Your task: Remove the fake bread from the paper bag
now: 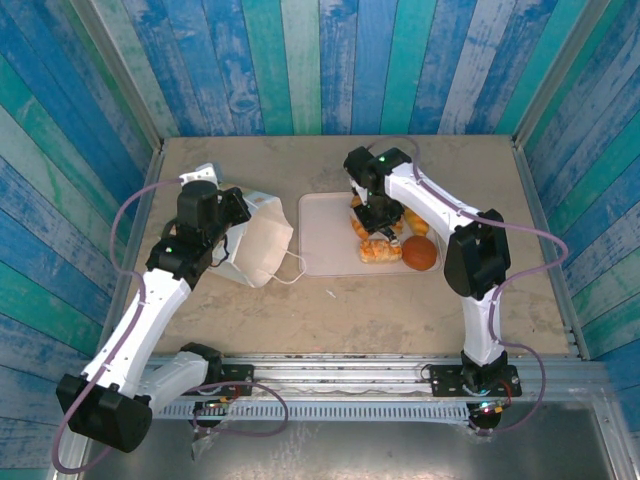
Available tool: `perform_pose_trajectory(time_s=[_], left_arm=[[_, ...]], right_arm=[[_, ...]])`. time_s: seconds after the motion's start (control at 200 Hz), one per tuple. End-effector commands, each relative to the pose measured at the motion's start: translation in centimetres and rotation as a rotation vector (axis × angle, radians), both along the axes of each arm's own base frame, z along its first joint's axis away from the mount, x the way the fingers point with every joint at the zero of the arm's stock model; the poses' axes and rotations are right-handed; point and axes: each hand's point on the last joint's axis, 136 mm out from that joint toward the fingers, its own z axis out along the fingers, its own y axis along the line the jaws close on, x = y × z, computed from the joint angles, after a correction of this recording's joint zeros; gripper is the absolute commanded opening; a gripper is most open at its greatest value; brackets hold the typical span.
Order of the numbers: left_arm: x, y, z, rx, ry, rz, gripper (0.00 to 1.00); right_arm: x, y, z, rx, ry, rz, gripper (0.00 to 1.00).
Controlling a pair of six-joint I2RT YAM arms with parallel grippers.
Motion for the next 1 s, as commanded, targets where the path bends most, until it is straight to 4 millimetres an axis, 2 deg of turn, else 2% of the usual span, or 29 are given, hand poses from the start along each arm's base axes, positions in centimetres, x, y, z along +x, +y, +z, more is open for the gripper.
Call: perform_pose_trajectory(time_s=[0.0,0.626,0.997], left_arm=[[0.3,0.1,1.0,-0.01,-0.026,0.009,0.0],[0.2,0.2,1.0,-0.012,-0.029,0.008,0.0],[-0.5,0.8,1.6,0.017,-0.039,0.021,0.0]], right_arm=[[-0.5,-0.8,1.6,-0.019,-0.023,-0.003,0.43],[-0.3,-0.9,2.2,-0.002,-0.045,-0.026,0.44],[-0.6,0.9,4.9,0.149,-0.096,-0.006,0.46]])
